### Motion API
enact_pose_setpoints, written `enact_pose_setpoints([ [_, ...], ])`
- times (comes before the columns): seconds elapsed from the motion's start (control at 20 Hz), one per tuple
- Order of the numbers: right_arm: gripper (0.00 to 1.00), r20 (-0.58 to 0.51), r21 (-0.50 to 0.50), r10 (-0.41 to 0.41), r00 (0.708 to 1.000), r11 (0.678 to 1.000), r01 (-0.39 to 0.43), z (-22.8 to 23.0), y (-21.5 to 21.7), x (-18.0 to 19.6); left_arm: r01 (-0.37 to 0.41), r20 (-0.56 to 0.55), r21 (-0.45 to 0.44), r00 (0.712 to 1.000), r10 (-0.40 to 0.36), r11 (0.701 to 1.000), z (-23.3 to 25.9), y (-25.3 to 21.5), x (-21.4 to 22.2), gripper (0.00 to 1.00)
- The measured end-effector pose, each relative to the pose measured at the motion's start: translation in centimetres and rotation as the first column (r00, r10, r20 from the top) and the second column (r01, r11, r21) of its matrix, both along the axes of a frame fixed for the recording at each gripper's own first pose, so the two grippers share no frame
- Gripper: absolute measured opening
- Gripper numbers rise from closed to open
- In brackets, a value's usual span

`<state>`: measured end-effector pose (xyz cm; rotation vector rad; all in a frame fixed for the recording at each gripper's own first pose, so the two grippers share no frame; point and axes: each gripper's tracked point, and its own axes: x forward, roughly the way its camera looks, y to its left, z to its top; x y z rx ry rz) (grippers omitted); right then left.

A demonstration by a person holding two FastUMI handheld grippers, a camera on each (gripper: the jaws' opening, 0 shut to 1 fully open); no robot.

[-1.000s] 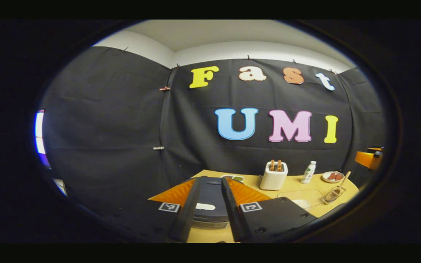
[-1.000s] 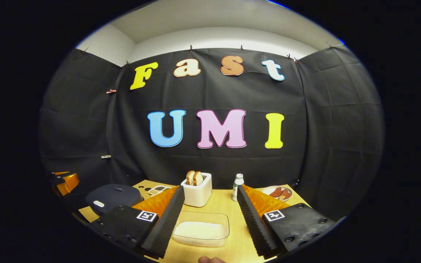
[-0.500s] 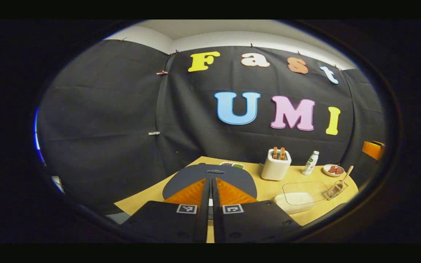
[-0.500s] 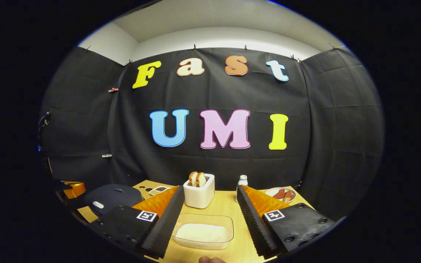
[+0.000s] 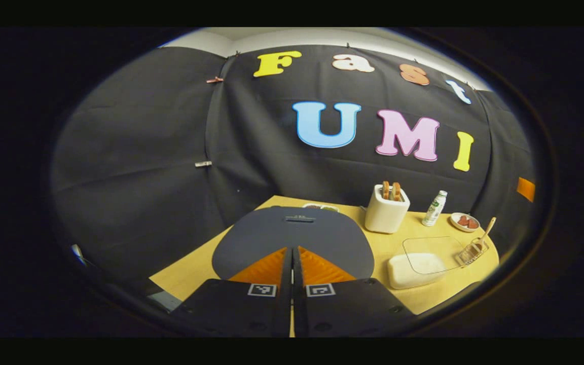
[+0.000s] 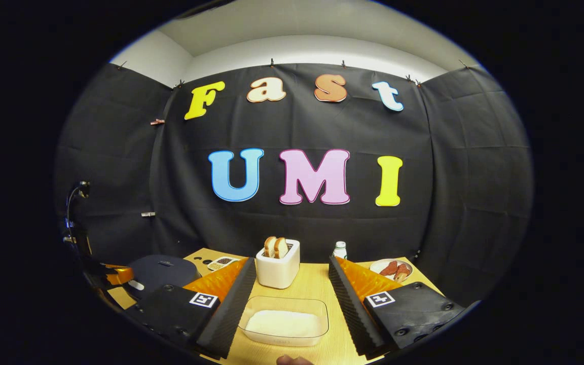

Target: Close the left gripper, press the button to open the rice cooker; take a wooden spoon from the chopstick holder with the right hand, scoop a spoonful of rice and pour it into the rice cooker, then put the wooden spoon back into the chopstick holder.

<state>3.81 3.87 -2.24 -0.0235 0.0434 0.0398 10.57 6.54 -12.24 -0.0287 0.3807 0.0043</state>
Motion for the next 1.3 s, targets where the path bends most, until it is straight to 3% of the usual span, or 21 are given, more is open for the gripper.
enact_pose_setpoints([
  [0.1, 0.9, -0.003, 0.001, -0.008, 1.0, 1.0, 0.008, 0.0, -0.2, 0.1, -0.006, -0.031, 0.008, 1.0, 0.007, 1.0, -1.1, 0.4, -0.2, 0.05],
  [0.15, 0.9, -0.002, 0.001, -0.011, 1.0, 1.0, 0.011, 0.0, -0.3, 0.3, -0.006, -0.041, 0.005, 0.999, 0.006, 1.0, -1.6, 0.5, -0.4, 0.09],
  [0.45, 0.9, -0.017, 0.01, -0.015, 1.0, 1.0, 0.015, -0.4, -0.3, 0.6, 0.014, -0.054, 0.023, 0.998, -0.013, 1.0, -2.6, 0.3, -0.9, 0.08],
  [0.75, 0.9, -0.005, 0.006, -0.003, 1.0, 1.0, 0.003, 0.0, 0.0, 0.3, -0.024, -0.056, -0.077, 0.998, 0.02, 0.997, -2.7, 0.3, -1.2, 0.08],
  [0.95, 0.9, 0.0, 0.006, 0.002, 1.0, 1.0, -0.002, 0.3, 0.1, -0.2, -0.026, -0.043, -0.021, 0.999, 0.025, 0.999, -2.9, 0.4, -1.2, 0.05],
  [1.0, 0.9, 0.003, 0.005, 0.002, 1.0, 1.0, -0.002, 0.5, -0.1, -0.2, -0.03, -0.041, -0.021, 0.999, 0.03, 0.999, -3.0, 0.5, -1.2, 0.1],
  [1.3, 0.9, -0.003, 0.006, 0.001, 1.0, 1.0, 0.0, 0.4, -0.3, -0.6, -0.023, -0.015, -0.014, 1.0, 0.023, 1.0, -2.4, 0.3, -1.1, 0.07],
])
